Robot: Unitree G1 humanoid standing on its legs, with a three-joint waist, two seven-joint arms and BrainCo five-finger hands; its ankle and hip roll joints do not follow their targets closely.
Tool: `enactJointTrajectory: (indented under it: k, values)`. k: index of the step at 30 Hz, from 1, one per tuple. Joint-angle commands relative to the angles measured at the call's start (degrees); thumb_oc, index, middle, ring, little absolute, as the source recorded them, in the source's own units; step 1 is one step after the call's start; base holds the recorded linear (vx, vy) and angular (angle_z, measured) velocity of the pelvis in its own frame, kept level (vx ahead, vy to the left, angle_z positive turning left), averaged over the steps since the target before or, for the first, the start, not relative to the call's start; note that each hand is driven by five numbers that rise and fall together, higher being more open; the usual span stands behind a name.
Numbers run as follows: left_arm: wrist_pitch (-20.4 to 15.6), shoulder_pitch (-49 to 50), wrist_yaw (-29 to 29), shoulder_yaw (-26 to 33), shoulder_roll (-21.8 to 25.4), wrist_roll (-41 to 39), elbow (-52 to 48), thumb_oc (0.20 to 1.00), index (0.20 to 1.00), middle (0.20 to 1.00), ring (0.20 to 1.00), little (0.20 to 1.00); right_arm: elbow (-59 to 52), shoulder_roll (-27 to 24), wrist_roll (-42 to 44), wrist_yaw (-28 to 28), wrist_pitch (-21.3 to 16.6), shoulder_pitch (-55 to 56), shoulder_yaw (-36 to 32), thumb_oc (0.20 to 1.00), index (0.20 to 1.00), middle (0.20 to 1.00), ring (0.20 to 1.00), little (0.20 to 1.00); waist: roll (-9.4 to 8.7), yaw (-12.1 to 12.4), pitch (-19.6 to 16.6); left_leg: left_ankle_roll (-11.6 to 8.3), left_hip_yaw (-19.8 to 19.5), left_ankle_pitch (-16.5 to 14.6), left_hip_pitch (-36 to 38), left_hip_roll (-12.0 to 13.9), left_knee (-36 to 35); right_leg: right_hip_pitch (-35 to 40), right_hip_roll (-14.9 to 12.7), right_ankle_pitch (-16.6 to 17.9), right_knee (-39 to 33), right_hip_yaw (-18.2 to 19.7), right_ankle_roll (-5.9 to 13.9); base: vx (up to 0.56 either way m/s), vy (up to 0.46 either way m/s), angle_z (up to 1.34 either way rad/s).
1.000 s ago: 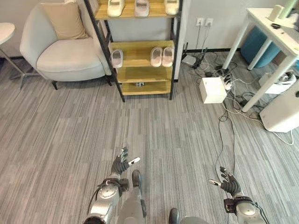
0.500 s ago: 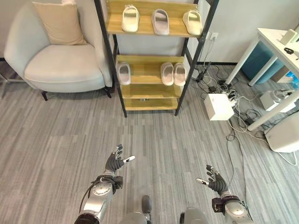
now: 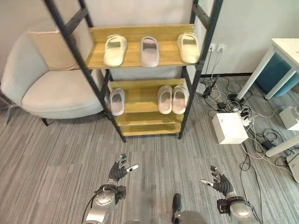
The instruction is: Arrange the slippers neatly on the shoe rack.
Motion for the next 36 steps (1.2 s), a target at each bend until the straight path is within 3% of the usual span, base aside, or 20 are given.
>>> enactJointTrajectory:
  k: [1,2,5,6,9,11,13,15,16,19,21,24,25,30,36]
  values:
    - [-2.71,-1.98,0.81,-0.16,1.47,-2.22,-3.72,1.0,1.0,1.0,1.0,1.0,-2.18,-1.88,1.48,0.25,-2.27,-0.3,-1.2,1.0,1.0,1.0,1.0,1.0,-1.32,0.12,2.04,2.92,3.04,5.27,0.54,1.43,-20.83,4.02,-3.73,-5.55,0.41,-1.28,9.91,0.33,-0.04,-0.45]
    - [-2.66,-1.86,0.85,-0.13,1.55,-2.11,-3.99,1.0,1.0,1.0,1.0,1.0,-2.09,-2.05,1.51,0.16,-2.37,-0.17,-1.32,1.0,1.0,1.0,1.0,1.0,-1.14,0.57,1.98,3.22,3.38,5.19,0.01,1.54,-24.04,4.63,-3.49,-6.08,0.23,-1.23,10.12,0.25,0.014,-0.12]
    - [-2.38,-1.82,1.4,-0.23,1.5,-1.77,-3.64,1.0,1.0,1.0,1.0,1.0,-1.12,-2.08,1.62,-0.33,-2.46,-0.08,-1.33,1.0,1.0,1.0,1.0,1.0,0.31,2.23,2.22,2.25,3.0,12.78,-3.68,3.65,-36.83,7.53,-2.02,-8.38,-0.27,-1.0,10.41,0.26,0.037,-0.11]
    - [-2.4,-1.89,1.49,-0.29,1.4,-1.87,-3.47,1.0,1.0,1.0,1.0,1.0,-0.92,-2.02,1.59,-0.57,-2.41,-0.1,-1.35,1.0,1.0,1.0,1.0,1.0,0.45,2.47,2.33,1.98,3.02,13.92,-4.03,3.93,-39.94,8.31,-1.9,-8.97,-0.27,-1.08,10.33,0.17,0.016,-0.05]
    - [-2.35,-1.41,1.6,0.05,1.29,-2.37,-3.2,1.0,1.0,1.0,1.0,1.0,-0.65,-1.68,1.44,-0.7,-2.05,0.44,-1.61,1.0,1.0,1.0,1.0,1.0,1.07,2.29,2.1,1.6,5.41,15.07,-4.17,4.44,-43.33,10.1,-1.26,-10.42,0.3,-1.15,10.5,0.24,0.075,-0.2]
    - [-2.21,-0.29,1.43,0.21,1.31,-2.19,-3.25,1.0,1.0,1.0,1.0,1.0,-0.63,-1.52,1.18,-0.41,-2.0,0.87,-1.45,1.0,1.0,1.0,1.0,1.0,1.5,2.59,1.06,1.49,4.91,16.45,-3.13,4.39,-43.33,11.33,-1.1,-10.94,0.34,-0.47,10.7,0.29,0.116,-0.15]
    - [-2.0,0.9,0.92,0.16,1.55,-2.23,-3.63,1.0,1.0,1.0,1.0,1.0,-1.04,-1.23,0.95,-0.14,-1.85,1.15,-1.35,1.0,1.0,1.0,1.0,1.0,1.18,2.68,0.19,1.84,5.04,16.28,-2.27,3.87,-42.92,12.1,-1.88,-11.37,0.3,0.1,10.96,0.27,0.142,-0.11]
    - [-1.39,2.21,-0.03,-0.19,2.07,-2.22,-3.81,1.0,1.0,1.0,1.0,1.0,-0.93,-0.11,0.47,0.46,-1.42,0.55,-0.51,1.0,1.0,1.0,1.0,1.0,0.34,3.29,-0.73,4.03,5.53,13.61,-1.07,1.85,-41.34,11.53,-4.28,-12.11,4.49,1.84,12.25,0.29,0.271,-0.22]
    - [-1.14,2.03,-0.28,-0.71,2.43,-1.1,-3.49,1.0,1.0,1.0,1.0,1.0,-0.56,0.49,-0.12,0.62,-1.31,-0.21,0.06,1.0,1.0,1.0,1.0,1.0,0.35,3.4,-0.74,5.26,6.52,11.89,0.15,0.96,-41.21,8.12,-5.49,-11.21,10.14,2.31,13.86,0.12,0.203,-0.15]
    - [-1.09,1.87,-0.48,-0.91,2.72,-0.88,-3.71,1.0,1.0,1.0,1.0,1.0,-0.84,0.65,-0.34,0.71,-1.26,-0.81,0.22,1.0,1.0,1.0,1.0,1.0,0.44,3.43,-0.62,5.92,7.12,11.3,0.83,0.52,-41.45,5.76,-6.12,-10.38,13.49,2.9,14.79,0.03,0.083,-0.18]
    - [-1.09,1.3,-0.91,-1.23,3.39,-0.36,-3.7,1.0,1.0,1.0,1.0,1.0,-1.55,1.36,-0.6,0.98,-1.28,-1.08,0.43,1.0,1.0,1.0,1.0,1.0,0.88,3.03,-0.2,6.49,7.2,10.57,2.13,0.1,-42.27,1.56,-7.05,-7.85,18.72,3.7,16.26,0.06,0.044,-0.05]
    - [-1.45,0.56,-1.12,-1.53,3.8,-0.24,-4.39,1.0,1.0,1.0,1.0,1.0,-1.47,1.81,-0.15,0.72,-1.22,-1.34,0.4,1.0,1.0,1.0,1.0,1.0,1.91,1.88,-0.23,5.95,5.97,9.71,3.66,0.08,-43.32,-0.24,-8.05,-7.31,13.37,3.74,15.48,0.1,-0.052,0.14]
    - [-1.76,-0.15,-1.06,-1.64,3.9,-0.43,-3.95,1.0,1.0,1.0,1.0,1.0,-1.24,2.2,0.22,0.62,-1.36,-1.13,0.68,1.0,1.0,1.0,1.0,1.0,1.51,1.2,-0.37,5.53,5.55,9.28,4.53,-0.04,-43.26,0.96,-7.98,-6.74,6.49,4.79,15.15,0.11,-0.12,0.37]
    - [-1.73,0.15,-1.59,-2.56,2.93,-0.56,-3.97,1.0,1.0,1.0,1.0,1.0,-0.48,1.63,-0.23,1.08,-1.25,-0.11,1.5,1.0,1.0,1.0,1.0,1.0,1.22,1.49,-1.85,4.77,5.01,9.59,5.54,0.99,-43.33,5.93,-6.56,-6.17,1.0,2.3,14.16,0.08,-0.093,0.29]
    - [-1.42,0.32,-1.51,-3.57,2.14,-0.31,-3.4,1.0,1.0,1.0,1.0,1.0,-1.28,0.19,-5.99,-0.23,-1.23,-1.01,3.08,1.0,1.0,1.0,1.0,1.0,1.19,1.86,-2.75,4.71,4.03,9.03,6.27,0.93,-43.33,7.96,-6.19,-6.67,-0.23,1.57,13.95,0.04,-0.02,0.1]
